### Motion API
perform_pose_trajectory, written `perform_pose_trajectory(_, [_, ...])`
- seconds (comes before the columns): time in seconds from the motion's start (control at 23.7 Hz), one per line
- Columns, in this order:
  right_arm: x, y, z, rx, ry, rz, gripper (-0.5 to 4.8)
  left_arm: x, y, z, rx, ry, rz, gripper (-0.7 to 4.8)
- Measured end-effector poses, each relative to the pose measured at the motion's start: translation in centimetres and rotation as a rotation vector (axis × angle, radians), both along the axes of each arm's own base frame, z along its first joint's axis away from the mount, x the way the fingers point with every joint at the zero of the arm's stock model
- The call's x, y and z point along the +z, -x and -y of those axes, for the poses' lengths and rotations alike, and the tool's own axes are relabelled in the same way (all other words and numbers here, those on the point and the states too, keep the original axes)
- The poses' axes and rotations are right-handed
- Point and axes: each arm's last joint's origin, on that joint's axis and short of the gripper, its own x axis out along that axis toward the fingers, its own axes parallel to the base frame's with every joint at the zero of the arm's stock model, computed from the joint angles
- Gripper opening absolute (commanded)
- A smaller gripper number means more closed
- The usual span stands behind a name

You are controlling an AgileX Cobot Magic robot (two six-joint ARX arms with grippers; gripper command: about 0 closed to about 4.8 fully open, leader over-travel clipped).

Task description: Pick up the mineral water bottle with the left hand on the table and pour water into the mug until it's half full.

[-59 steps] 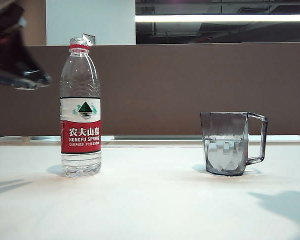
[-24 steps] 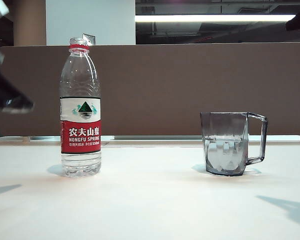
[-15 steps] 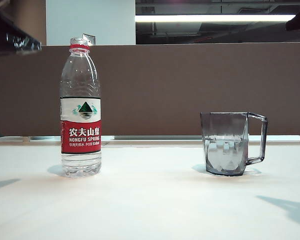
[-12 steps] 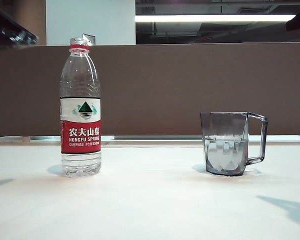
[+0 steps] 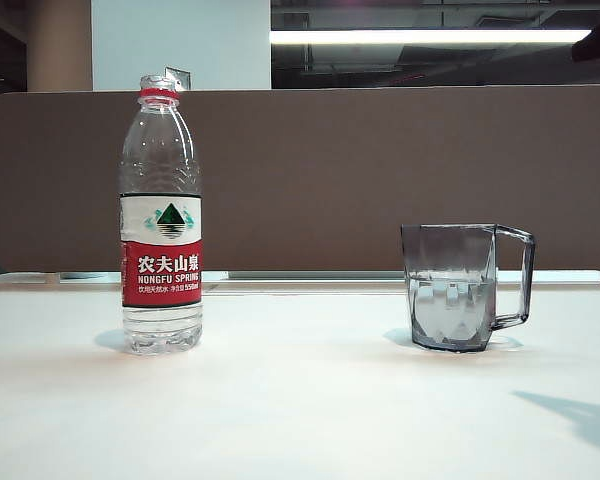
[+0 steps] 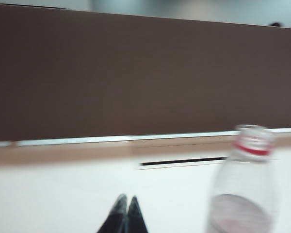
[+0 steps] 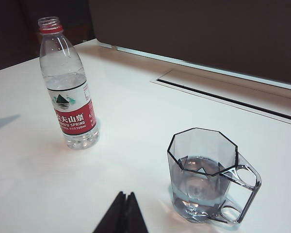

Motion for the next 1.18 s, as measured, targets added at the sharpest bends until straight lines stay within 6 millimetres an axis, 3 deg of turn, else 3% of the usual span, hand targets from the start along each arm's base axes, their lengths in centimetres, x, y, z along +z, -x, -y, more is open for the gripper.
perform_pose_trajectory(0.72, [0.0, 0.0, 0.0, 0.000, 0.000, 0.000, 0.00, -3.4, 2.0, -2.1, 0.181, 0.004, 0.071, -0.06])
perform_pose_trajectory(1.18, [0.0, 0.0, 0.0, 0.000, 0.000, 0.000, 0.00, -5.0, 2.3, -1.6, 0.131, -0.006, -0.073, -0.06])
